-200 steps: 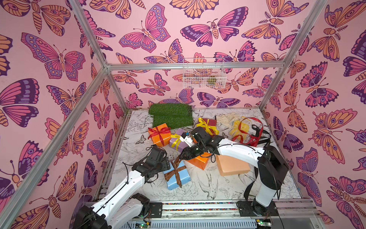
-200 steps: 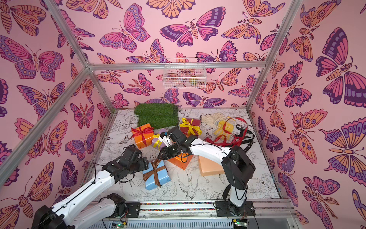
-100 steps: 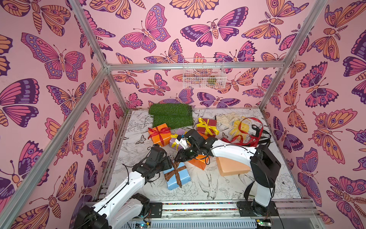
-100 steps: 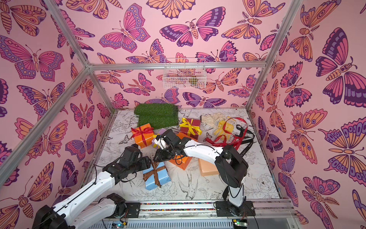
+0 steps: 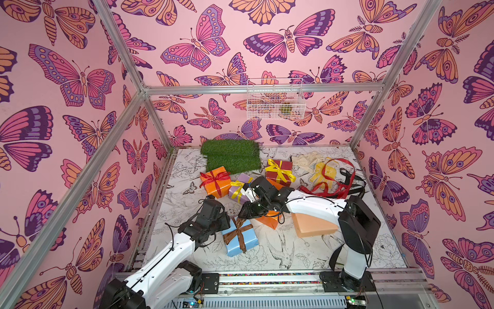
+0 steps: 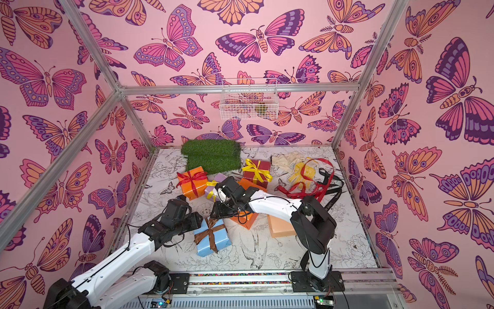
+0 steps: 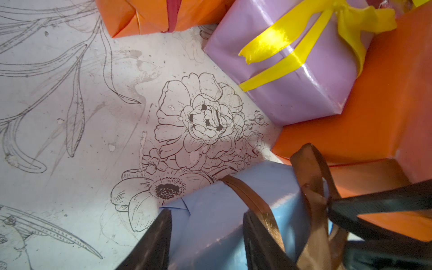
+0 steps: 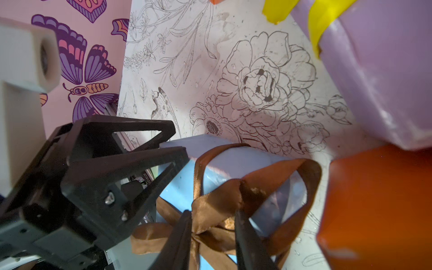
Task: Untie the ribbon bows on the gift boxes
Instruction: Untie the ribbon from the gift box.
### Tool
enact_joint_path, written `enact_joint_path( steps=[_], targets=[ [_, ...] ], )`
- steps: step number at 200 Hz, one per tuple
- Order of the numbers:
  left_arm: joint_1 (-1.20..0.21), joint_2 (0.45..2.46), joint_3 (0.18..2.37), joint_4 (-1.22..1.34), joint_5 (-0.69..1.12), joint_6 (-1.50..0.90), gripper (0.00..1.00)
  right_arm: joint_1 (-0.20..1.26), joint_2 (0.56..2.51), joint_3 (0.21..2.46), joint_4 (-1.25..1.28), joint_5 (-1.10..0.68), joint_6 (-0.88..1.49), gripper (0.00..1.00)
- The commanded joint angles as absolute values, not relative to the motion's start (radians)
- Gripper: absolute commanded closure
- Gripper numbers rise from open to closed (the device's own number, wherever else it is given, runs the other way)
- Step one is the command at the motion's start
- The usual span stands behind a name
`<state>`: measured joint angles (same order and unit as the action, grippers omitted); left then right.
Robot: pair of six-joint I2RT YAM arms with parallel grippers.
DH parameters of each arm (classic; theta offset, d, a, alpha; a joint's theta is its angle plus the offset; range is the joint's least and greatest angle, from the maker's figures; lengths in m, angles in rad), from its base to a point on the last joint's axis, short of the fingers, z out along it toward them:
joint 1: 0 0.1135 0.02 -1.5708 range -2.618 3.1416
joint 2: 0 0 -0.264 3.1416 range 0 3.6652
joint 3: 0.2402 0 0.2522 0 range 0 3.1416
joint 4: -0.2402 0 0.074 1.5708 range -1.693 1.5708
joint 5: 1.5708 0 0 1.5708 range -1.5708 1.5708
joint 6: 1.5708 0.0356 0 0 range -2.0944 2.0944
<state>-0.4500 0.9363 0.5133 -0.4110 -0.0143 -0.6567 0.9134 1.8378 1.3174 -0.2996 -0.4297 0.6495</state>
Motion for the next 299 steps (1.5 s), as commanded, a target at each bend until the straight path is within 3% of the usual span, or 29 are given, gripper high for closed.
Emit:
enact_joint_path(
  steps=[1,80,239,299],
  targets=[
    [-0.443,0.918,0.491,-0.401,-0.001,-0.663,0.48,0.923,1.777,1.302,-0.341,-0.375,0.657,0.67],
    [-0.442,0.889,0.479,-0.402,-0.001,-0.661,0.48,0.923,1.812,1.238,-0.186,-0.420,0.745,0.67],
    [-0.439,0.897,0.458,-0.361,0.012,-0.654,0.48,0.924,1.865,1.265,-0.112,-0.479,0.787,0.67],
    [-0.436,0.890,0.453,-0.357,0.011,-0.652,0.48,0.923,1.889,1.289,-0.101,-0.480,0.789,0.73]
  ],
)
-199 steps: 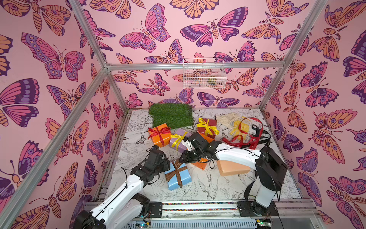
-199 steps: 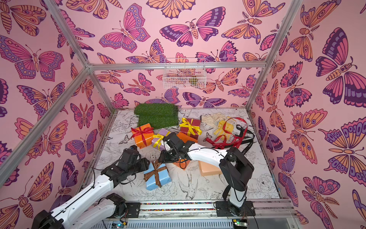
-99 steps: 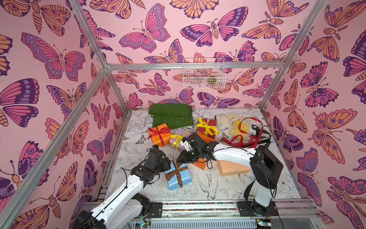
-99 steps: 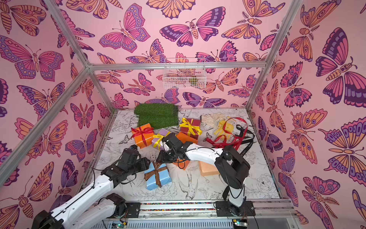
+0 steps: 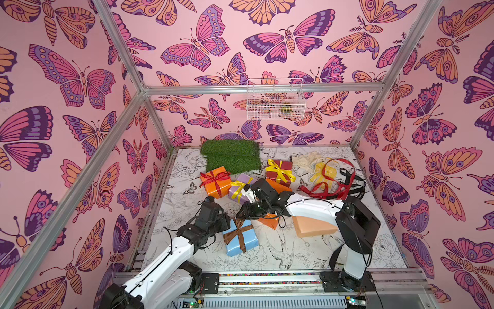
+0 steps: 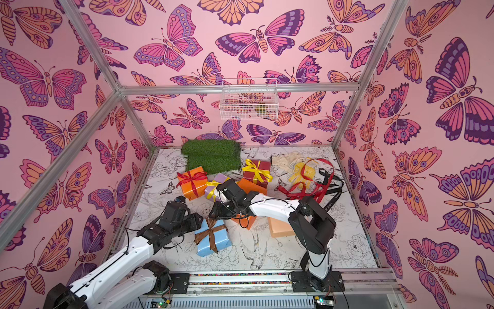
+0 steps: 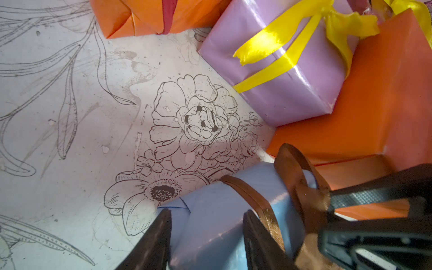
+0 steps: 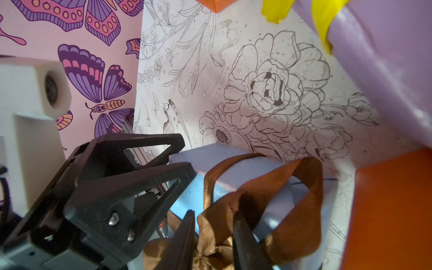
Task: Untie the ribbon bows on the gift boxes
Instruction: Untie the ribbon from the gift box.
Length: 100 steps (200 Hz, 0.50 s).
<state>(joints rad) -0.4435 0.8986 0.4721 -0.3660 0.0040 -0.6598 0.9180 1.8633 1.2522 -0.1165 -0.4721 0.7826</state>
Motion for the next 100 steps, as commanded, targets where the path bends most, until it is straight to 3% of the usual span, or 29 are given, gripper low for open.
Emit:
enact_joint_path(
  steps=[1,48,79,100],
  targets=[
    [-0.436,0.890,0.453,-0.356,0.012,-0.652,0.48,0.923,1.890,1.288,-0.100,-0.481,0.789,0.73],
    [-0.433,0.882,0.446,-0.354,0.009,-0.650,0.48,0.923,1.916,1.282,-0.045,-0.500,0.811,0.83],
    [-0.430,0.884,0.444,-0.349,0.009,-0.648,0.48,0.923,1.898,1.269,-0.004,-0.521,0.808,1.00],
    [-0.430,0.881,0.439,-0.345,0.008,-0.644,0.48,0.914,1.855,1.259,0.012,-0.531,0.789,1.00]
  ],
)
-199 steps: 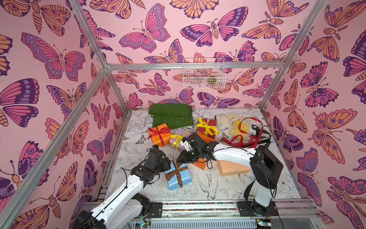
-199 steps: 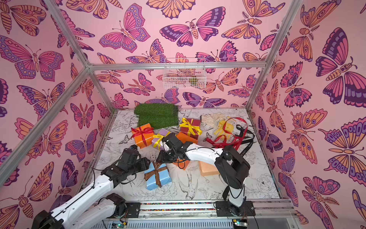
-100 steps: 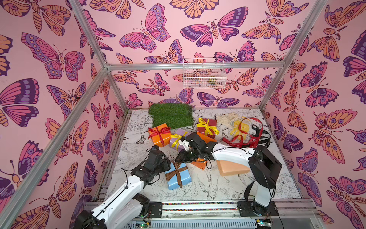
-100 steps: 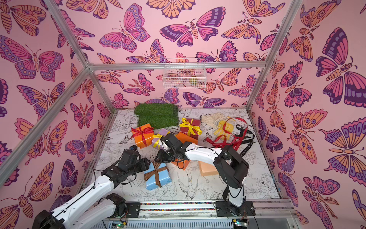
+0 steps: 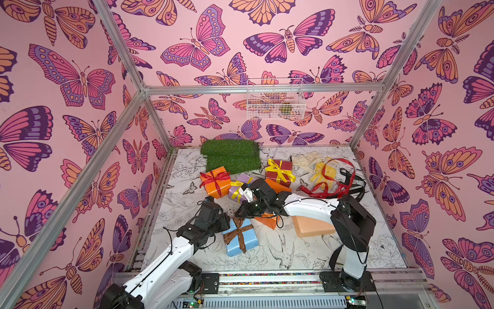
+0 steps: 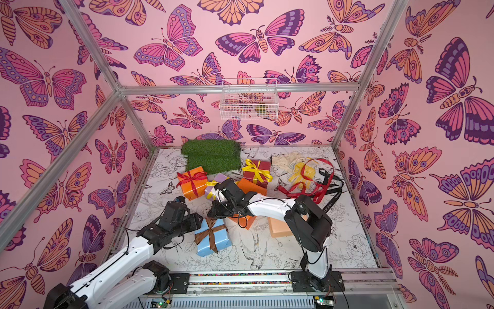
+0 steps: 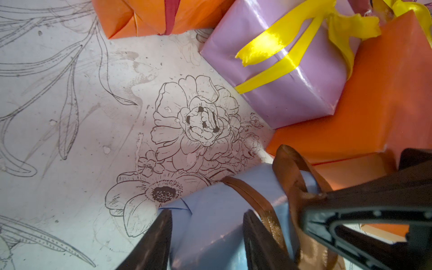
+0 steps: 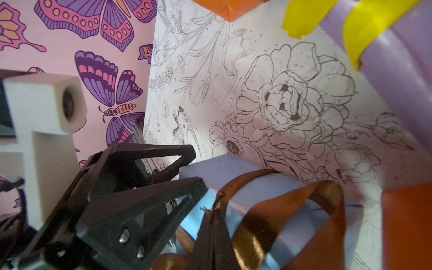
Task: Untie the ribbon bows on the gift boxes
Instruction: Untie the ribbon from the gift box.
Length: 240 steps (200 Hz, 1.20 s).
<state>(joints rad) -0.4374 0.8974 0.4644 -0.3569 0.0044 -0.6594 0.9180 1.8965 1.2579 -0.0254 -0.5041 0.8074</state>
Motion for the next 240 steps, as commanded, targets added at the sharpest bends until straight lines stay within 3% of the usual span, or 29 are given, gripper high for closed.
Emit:
enact_joint_path(
  steps=[1,113,164,232,240],
  targets=[
    [-0.430,0.881,0.439,-0.344,0.008,-0.644,0.48,0.913,1.853,1.259,0.011,-0.532,0.788,1.00],
    [-0.430,0.869,0.408,-0.301,0.029,-0.614,0.48,0.859,1.666,1.470,-0.215,-0.507,0.583,1.00],
    [-0.430,0.870,0.405,-0.292,0.032,-0.608,0.48,0.770,1.605,1.667,-0.345,-0.486,0.481,1.00],
    [-0.430,0.858,0.408,-0.293,0.032,-0.607,0.48,0.603,1.594,1.745,-0.423,-0.468,0.465,1.00],
    [-0.430,0.857,0.409,-0.293,0.032,-0.606,0.48,0.579,1.601,1.746,-0.444,-0.469,0.458,0.91]
  ],
)
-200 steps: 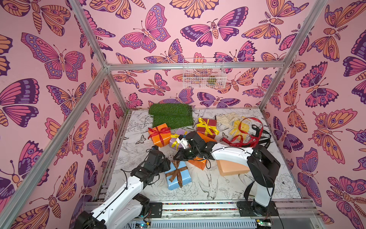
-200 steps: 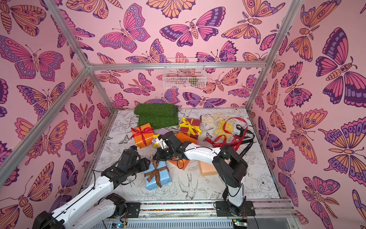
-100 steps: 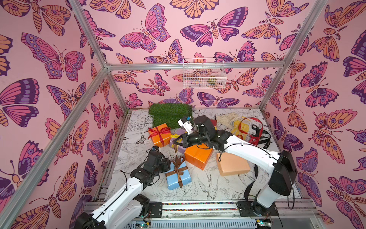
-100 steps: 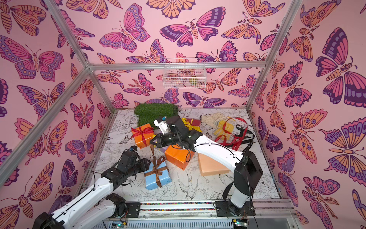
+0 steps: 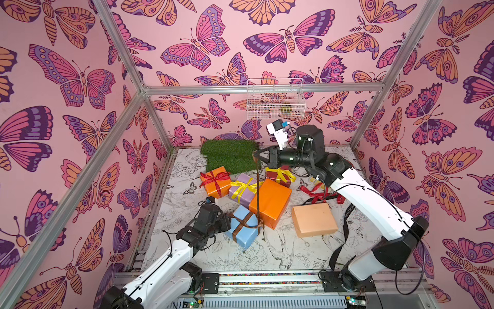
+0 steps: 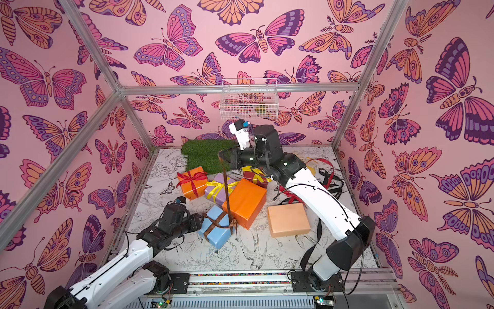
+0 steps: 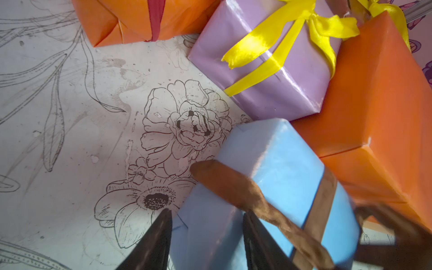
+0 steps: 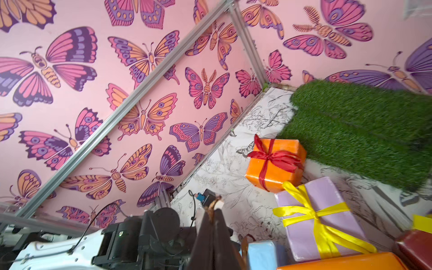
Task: Untie the ribbon bows on the gift boxes
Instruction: Untie the ribbon from the gift box.
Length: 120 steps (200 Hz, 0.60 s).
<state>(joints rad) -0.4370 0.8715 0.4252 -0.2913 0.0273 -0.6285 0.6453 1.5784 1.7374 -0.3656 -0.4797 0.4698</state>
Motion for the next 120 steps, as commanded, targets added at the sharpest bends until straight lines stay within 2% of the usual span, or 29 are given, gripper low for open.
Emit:
enact_joint_path(
  steps=[1,9,41,73,120],
  targets=[
    [-0.429,0.857,0.408,-0.292,0.032,-0.607,0.48,0.577,1.601,1.746,-0.448,-0.468,0.456,0.90],
    [-0.430,0.858,0.410,-0.292,0.031,-0.606,0.48,0.563,1.609,1.752,-0.480,-0.459,0.441,0.81],
    [-0.430,0.867,0.417,-0.292,0.031,-0.603,0.48,0.554,1.614,1.750,-0.612,-0.403,0.365,0.75],
    [-0.430,0.871,0.423,-0.290,0.035,-0.603,0.48,0.555,1.535,1.646,-0.657,-0.389,0.355,0.62],
    [-0.430,0.891,0.425,-0.263,0.040,-0.598,0.48,0.697,1.432,1.300,-0.520,-0.503,0.427,0.51]
  ],
)
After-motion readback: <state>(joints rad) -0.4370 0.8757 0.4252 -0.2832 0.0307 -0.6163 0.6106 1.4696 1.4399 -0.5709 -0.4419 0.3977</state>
